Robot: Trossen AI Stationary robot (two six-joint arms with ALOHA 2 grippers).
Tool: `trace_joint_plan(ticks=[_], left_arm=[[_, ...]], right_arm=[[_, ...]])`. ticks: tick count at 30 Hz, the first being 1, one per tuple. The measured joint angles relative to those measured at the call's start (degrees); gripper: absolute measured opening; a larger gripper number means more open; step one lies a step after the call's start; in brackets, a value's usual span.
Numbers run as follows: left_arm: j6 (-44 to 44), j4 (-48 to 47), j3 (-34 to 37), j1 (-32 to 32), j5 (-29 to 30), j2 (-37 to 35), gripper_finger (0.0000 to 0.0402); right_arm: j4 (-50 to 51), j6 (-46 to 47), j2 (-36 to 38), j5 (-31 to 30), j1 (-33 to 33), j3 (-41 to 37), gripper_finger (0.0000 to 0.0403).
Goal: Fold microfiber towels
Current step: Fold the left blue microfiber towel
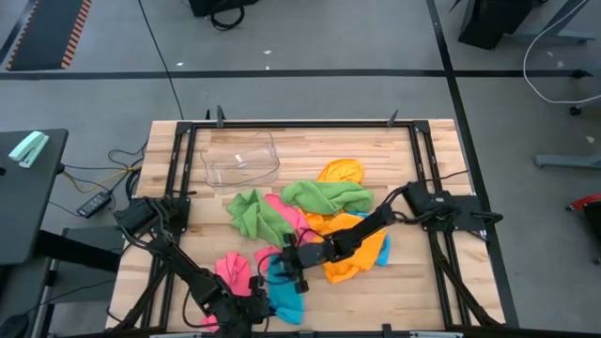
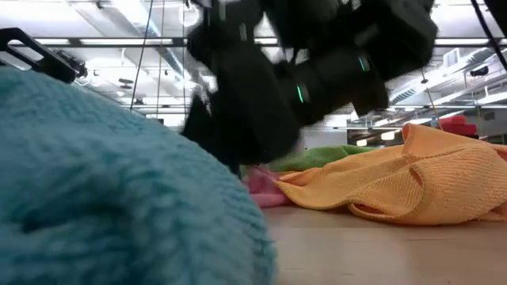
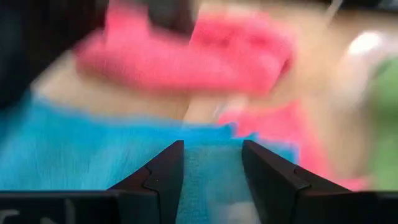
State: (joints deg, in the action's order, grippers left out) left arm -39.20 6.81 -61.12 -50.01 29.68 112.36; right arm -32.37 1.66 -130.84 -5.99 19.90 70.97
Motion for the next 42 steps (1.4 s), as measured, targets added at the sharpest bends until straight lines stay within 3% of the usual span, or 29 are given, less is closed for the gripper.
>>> trace_joint_plan(ticks=[7, 15, 24, 32, 42], left_arm=[[-0.20, -0.07, 0.00, -0.07, 0.04, -0.01, 0.0034], [-0.21, -0.15, 0.00, -0.09, 0.04, 0.00, 0.0020], [-0.22, 0.45, 0.00, -0.47, 0.14, -0.61, 0.0031], [-1.08, -0.82, 0.00, 0.15, 2.60, -2.56, 0.0019], [-8.54, -3.31, 0.00, 1.45, 8.27, -3.00, 0.0014]], right_arm=[[-0.85, 3.39, -1.33, -0.11, -0.13, 0.25, 0.0172], [3.13, 0.55, 6.92, -0.98, -0.09, -0.05, 0.0172], [13.21, -3.51, 13.15, 4.87, 3.86, -0.05, 0.0172], [28.25, -4.60, 21.52, 1.10, 6.21, -0.01, 0.0172], [35.27, -1.72, 23.06, -5.31, 7.91, -0.03, 0.0172]])
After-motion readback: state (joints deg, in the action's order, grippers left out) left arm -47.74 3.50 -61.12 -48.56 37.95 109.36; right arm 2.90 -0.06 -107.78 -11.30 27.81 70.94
